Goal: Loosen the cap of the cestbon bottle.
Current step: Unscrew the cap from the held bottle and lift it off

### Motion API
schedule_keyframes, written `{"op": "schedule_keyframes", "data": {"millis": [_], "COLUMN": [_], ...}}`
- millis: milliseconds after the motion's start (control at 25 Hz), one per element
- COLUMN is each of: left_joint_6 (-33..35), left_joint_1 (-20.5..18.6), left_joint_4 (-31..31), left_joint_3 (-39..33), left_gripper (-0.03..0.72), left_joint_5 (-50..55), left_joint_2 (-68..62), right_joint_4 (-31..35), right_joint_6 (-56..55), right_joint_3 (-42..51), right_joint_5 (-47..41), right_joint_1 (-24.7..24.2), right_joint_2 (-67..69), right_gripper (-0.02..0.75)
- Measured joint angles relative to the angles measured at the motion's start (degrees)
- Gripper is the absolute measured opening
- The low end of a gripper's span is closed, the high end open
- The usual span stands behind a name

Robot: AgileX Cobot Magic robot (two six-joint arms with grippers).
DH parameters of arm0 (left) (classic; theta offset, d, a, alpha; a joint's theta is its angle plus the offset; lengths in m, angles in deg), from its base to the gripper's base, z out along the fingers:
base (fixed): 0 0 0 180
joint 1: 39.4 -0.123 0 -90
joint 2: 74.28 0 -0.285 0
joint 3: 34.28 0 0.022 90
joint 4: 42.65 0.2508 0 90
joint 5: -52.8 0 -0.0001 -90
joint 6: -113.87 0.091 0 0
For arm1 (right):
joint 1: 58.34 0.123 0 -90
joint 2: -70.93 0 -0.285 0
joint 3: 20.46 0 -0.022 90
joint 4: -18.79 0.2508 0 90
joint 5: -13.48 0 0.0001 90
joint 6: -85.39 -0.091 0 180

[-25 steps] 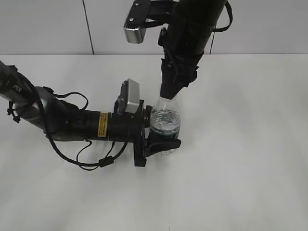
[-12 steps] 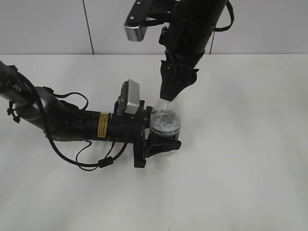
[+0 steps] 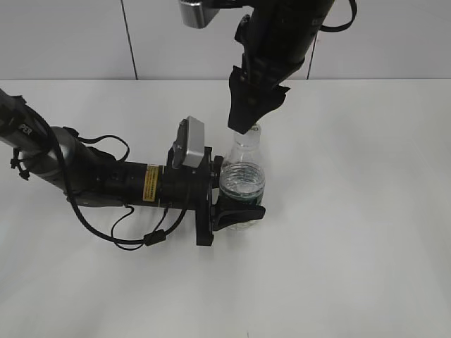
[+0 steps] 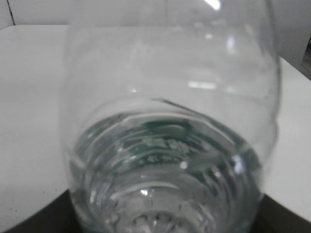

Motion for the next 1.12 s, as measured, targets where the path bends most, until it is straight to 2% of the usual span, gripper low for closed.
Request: {"op": "schedule_keyframes", "data": {"millis": [240, 760, 1120], "left_joint_6": [0.00, 0.00, 0.00], "left_joint_1": [0.00, 0.00, 0.00], "left_joint_4": [-0.07, -1.71, -2.04], "left_joint_3": [0.00, 0.00, 0.00], "left_gripper": [0.410, 0.410, 0.410], "left_joint_5": [0.00, 0.47, 0.77], "left_joint_2": [0.00, 0.00, 0.00], "right_joint_4": [0.27, -1.09, -1.39], "right_joint_6": [-11.12, -54.97, -63.02], "right_joint_3": [0.00, 0.00, 0.00], "right_joint_5": [0.00, 0.00, 0.02], "right_joint_1": [0.00, 0.00, 0.00], "right_joint_2": [-0.94, -0.99, -0.99], "right_gripper": [0.491, 0.491, 0.491]}}
